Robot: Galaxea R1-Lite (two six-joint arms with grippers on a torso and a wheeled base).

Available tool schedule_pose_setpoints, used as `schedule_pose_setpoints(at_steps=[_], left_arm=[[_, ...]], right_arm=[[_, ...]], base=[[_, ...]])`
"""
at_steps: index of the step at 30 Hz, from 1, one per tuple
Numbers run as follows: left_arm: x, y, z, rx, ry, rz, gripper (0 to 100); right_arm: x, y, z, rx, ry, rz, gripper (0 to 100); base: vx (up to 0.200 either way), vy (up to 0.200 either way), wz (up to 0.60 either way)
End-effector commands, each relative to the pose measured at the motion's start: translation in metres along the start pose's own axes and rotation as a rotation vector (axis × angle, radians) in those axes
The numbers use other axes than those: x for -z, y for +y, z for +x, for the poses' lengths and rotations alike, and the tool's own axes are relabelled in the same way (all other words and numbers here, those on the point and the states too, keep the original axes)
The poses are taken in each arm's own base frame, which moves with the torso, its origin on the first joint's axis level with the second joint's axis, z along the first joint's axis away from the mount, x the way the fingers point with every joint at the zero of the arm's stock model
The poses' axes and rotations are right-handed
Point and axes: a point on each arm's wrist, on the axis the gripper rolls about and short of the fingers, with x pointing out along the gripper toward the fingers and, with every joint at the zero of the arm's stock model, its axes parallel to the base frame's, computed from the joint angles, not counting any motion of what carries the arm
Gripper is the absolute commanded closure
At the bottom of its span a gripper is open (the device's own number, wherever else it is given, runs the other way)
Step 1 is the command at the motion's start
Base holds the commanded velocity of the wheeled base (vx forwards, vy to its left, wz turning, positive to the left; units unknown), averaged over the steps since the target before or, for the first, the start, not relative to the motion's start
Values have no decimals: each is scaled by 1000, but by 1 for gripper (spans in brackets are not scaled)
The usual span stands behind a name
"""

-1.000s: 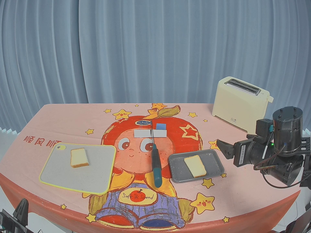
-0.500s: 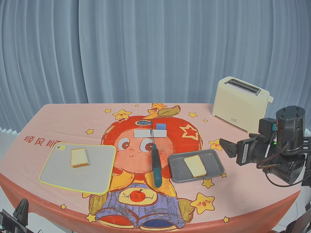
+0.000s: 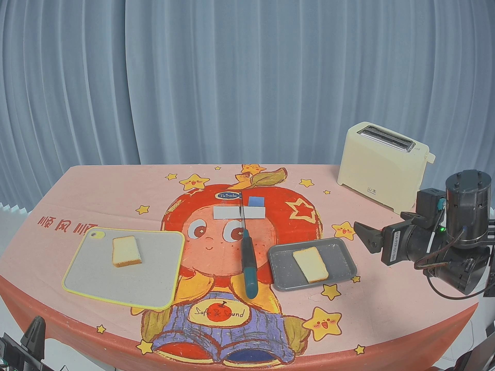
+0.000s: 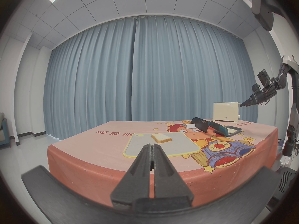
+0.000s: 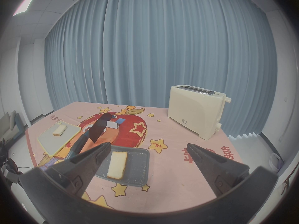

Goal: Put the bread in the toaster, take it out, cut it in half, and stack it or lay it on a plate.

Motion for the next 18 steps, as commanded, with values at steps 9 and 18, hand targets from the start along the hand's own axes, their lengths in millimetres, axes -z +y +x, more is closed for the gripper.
schedule_pose_setpoints(at_steps=[9,18], left_arm=[[5,0,1,0,8,0,100],[5,0,1,0,8,0,100]], right_arm=[[-4,-17,3,64,-10,13,0],[-7,-29,8,106,-9,11,0]], base=[[0,0,0],[0,0,0]])
